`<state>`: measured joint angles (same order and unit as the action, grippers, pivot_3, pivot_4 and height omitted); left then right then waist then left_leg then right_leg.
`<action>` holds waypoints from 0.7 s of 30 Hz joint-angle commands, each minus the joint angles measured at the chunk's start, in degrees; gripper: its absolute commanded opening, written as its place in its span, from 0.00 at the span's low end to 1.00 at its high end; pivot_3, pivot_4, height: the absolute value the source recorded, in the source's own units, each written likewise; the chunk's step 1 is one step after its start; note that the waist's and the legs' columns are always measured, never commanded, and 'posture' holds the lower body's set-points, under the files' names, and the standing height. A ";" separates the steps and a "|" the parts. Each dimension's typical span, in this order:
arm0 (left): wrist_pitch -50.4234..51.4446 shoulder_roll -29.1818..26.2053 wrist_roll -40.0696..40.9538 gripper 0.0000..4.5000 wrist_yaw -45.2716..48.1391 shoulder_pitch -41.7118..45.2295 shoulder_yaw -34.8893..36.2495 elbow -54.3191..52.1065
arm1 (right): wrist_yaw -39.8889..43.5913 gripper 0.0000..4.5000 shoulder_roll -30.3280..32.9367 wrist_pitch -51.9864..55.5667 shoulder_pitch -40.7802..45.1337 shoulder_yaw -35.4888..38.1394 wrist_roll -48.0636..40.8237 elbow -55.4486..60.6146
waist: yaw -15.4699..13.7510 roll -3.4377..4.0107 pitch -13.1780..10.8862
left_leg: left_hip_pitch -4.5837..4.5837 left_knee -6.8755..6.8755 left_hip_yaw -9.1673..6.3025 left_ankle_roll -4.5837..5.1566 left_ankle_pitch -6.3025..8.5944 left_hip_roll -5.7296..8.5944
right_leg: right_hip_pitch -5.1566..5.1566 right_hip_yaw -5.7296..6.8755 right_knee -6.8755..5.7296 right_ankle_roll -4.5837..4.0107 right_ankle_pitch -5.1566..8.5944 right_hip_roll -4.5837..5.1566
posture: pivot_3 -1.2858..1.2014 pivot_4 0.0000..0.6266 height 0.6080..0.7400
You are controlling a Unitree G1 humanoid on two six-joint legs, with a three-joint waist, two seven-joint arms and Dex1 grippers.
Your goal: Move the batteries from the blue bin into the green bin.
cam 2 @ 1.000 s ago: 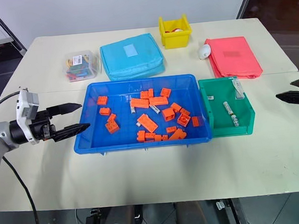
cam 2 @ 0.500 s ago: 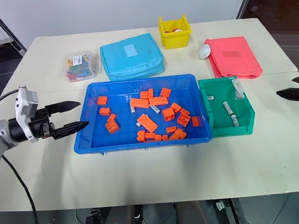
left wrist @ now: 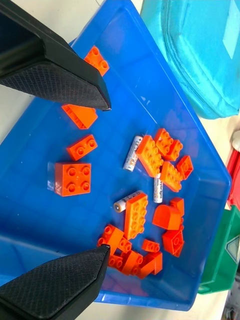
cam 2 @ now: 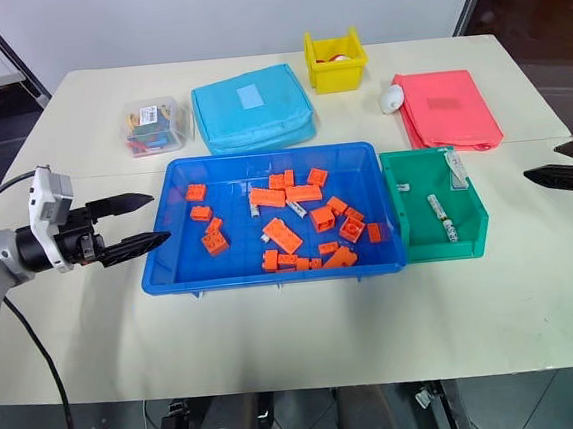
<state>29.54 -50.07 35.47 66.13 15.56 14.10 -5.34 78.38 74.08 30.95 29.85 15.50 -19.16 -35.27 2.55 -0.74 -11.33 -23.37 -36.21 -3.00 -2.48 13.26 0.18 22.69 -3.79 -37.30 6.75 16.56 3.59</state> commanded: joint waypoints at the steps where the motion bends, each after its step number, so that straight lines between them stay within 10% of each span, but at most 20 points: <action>1: -1.34 -0.30 -0.31 1.00 -0.83 0.94 1.45 -0.55 | -1.12 0.99 -0.01 -0.93 2.31 0.28 -0.03 1.36 | 0.01 0.00 0.00 | 0.00 0.00 0.00 0.00 0.00 0.00 | 0.00 0.00 0.00 0.00 0.00 0.00 | 0.52 0.24 1.00; 9: -6.36 0.41 -4.71 1.00 -5.29 4.96 2.62 6.54 | -4.47 0.99 -4.64 0.38 16.65 -3.88 -1.84 12.69 | 0.27 0.13 -0.02 | 0.01 -0.03 0.05 -0.03 -0.02 0.00 | 0.12 -0.05 -0.18 0.01 -0.01 -0.01 | 0.52 0.24 1.00; 21: -3.39 -0.98 -1.48 1.00 -6.01 6.33 6.14 4.89 | -11.41 0.99 -30.07 -2.09 28.84 -19.73 3.55 17.15 | 0.05 -0.02 0.00 | -0.13 -0.03 -0.01 -0.03 -0.02 -0.01 | 0.26 -0.03 -0.26 0.00 -0.01 0.01 | 0.52 0.24 1.00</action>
<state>25.59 -50.97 32.48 60.65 22.56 18.67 2.68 68.00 43.76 30.61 56.84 -4.59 -16.72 -18.47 2.60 -0.76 -11.34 -23.58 -36.25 -3.00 -2.52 13.23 0.17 23.10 -3.83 -37.66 6.75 16.55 3.60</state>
